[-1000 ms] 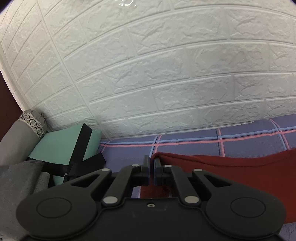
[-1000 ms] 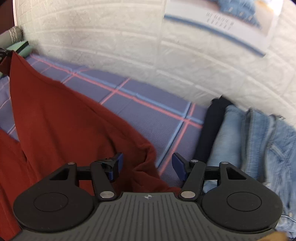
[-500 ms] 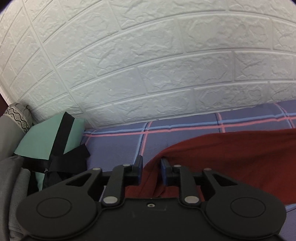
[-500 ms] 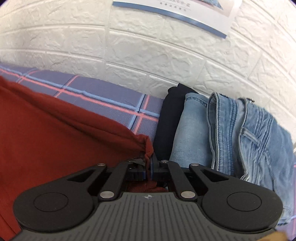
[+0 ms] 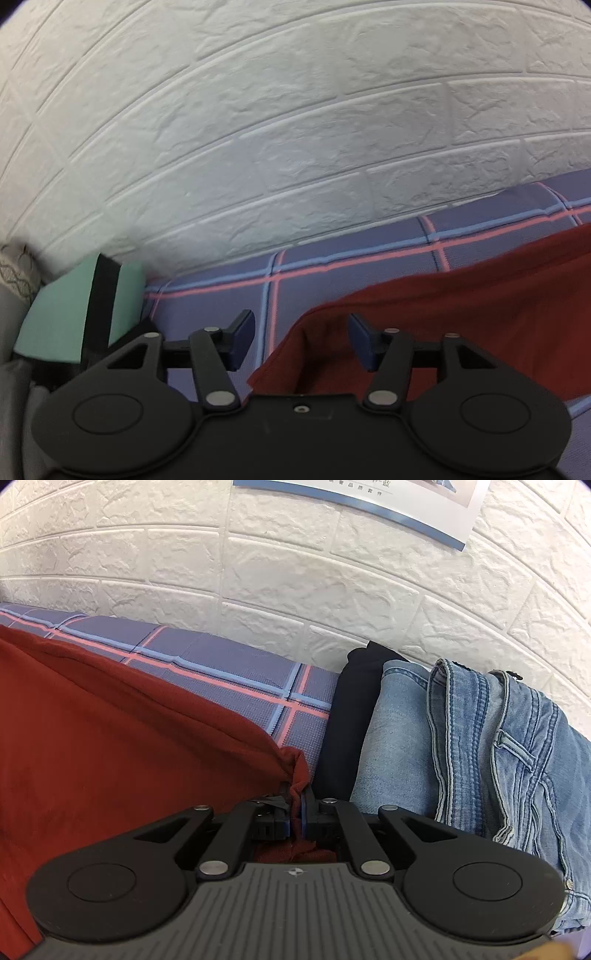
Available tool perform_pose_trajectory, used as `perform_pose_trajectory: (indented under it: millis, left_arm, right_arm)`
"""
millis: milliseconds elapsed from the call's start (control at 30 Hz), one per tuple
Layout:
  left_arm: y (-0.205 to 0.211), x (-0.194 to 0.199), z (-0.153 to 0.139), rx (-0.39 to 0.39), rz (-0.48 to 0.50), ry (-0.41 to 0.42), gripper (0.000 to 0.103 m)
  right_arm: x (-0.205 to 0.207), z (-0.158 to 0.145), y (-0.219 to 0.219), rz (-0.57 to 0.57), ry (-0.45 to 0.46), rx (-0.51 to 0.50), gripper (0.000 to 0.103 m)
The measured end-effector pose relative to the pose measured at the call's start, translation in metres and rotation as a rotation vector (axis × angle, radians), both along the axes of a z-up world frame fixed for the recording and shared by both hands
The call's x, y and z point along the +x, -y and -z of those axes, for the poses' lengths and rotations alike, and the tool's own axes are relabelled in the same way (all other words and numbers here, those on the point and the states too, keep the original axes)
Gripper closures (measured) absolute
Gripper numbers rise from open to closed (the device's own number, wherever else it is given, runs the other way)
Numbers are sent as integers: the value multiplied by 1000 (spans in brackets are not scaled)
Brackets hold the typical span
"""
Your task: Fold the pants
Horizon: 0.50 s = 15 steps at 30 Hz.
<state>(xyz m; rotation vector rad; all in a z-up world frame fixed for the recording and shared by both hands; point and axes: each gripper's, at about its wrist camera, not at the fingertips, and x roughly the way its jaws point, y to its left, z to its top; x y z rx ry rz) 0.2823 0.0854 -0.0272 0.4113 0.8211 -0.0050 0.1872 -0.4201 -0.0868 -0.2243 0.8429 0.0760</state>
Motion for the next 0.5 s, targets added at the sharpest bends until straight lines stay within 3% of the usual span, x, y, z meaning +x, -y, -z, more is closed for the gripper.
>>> perform_pose_trajectory:
  millis: [167,300,500]
  left_arm:
    - [19,13,-2,-31,113,-2,0]
    - [36,26,12,-18,200,-73,0]
    - [42,36,31,-73,248,-161,0]
  right_arm:
    - [2,1,2,-7,-5,8,96]
    - [2,1,3,-12,-9,15,96]
    - [0,2,8,-14,-14,59,88]
